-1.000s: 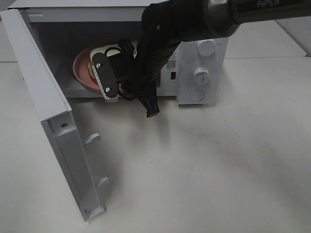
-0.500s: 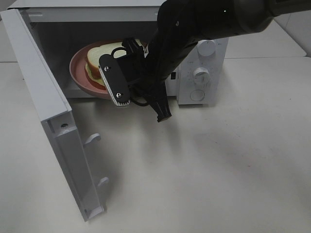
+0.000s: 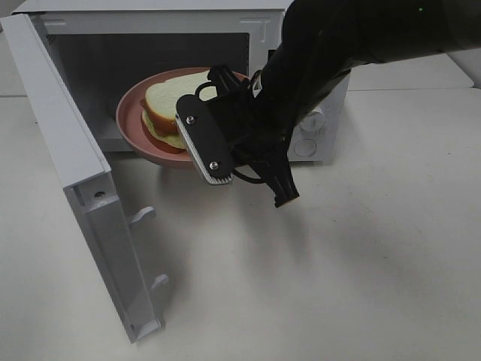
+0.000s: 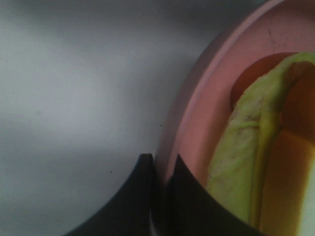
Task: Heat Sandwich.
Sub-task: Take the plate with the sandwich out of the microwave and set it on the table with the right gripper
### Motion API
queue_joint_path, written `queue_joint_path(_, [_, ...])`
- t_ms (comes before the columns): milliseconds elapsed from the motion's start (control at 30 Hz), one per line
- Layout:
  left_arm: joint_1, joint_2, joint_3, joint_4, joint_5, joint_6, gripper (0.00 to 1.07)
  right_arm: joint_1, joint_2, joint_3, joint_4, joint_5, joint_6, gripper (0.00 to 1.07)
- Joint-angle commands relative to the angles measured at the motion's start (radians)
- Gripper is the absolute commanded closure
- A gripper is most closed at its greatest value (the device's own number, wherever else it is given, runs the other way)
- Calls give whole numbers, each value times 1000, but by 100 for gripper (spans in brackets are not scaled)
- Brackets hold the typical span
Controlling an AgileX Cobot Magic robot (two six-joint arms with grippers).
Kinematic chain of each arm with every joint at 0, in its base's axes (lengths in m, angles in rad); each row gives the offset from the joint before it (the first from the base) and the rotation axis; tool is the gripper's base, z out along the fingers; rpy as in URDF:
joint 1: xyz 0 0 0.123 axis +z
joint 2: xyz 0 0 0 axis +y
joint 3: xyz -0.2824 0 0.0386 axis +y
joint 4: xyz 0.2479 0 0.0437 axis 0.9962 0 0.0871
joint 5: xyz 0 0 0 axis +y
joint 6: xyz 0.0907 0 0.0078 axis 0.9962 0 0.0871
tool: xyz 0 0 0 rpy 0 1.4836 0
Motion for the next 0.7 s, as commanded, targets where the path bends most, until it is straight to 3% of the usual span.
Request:
queue_joint_path(33, [3,-22,2,-3,-9,-7,7,-5,-60,50,8,-43,5,107])
queue_joint_path(700, [3,-22,2,-3,-9,-7,7,-5,-376,412,25,-75,40,107])
